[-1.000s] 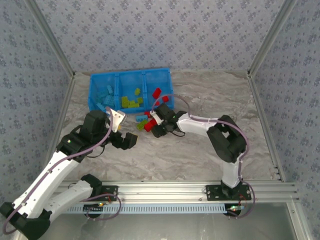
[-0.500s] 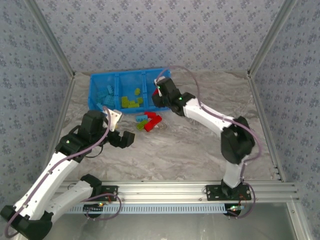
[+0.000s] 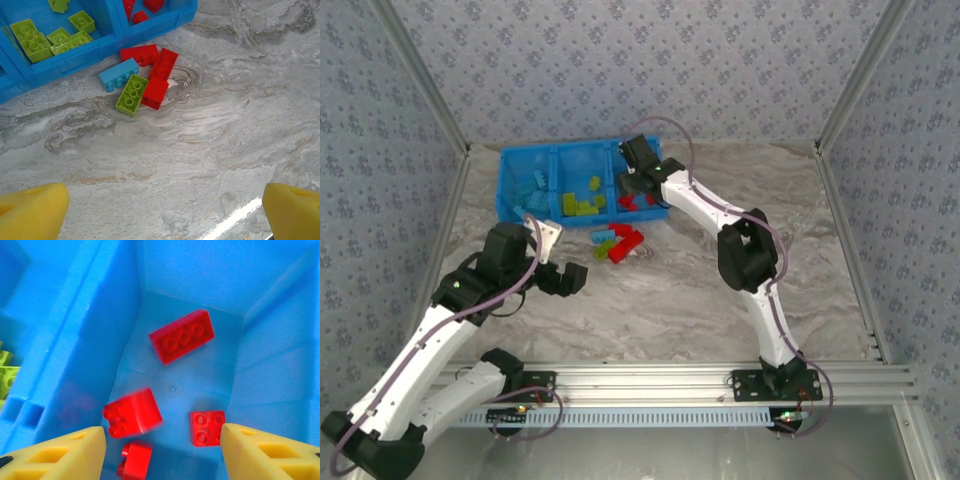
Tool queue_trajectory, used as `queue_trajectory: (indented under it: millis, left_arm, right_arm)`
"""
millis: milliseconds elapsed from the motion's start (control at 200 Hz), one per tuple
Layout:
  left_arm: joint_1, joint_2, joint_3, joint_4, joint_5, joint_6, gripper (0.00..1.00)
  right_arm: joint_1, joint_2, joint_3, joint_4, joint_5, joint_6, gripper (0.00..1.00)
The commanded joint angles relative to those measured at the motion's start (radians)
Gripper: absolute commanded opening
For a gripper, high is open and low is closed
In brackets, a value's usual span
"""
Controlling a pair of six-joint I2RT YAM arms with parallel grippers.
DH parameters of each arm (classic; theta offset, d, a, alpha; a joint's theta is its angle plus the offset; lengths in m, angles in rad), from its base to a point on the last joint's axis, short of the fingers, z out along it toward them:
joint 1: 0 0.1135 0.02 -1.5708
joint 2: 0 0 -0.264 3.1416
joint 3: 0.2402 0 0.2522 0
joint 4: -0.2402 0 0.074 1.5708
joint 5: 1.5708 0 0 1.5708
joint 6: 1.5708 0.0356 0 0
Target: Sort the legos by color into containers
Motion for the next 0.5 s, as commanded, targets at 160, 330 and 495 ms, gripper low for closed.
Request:
queue_trajectory:
  millis: [160,330,495]
  left_arm:
    - [-0.017,0.05,-0.015,0.075,-0.011,-0.184,0.99]
    - [-0.08,0.183,-0.039,0.219,-0.018,-0.246,0.99]
    - [-0.162,0.419,0.047,0.244,-0.123,-0.195,0.99]
  right_arm:
    - [0.02,-0.459,-0.328,0.024,-0.122,0.037,0.66]
    - [0.045,-0.835,-0.651,0.0,-0.239,0.117,0.8]
    - [0.116,-1.179,-0.987,-0.019,-0.249,0.295,0.94]
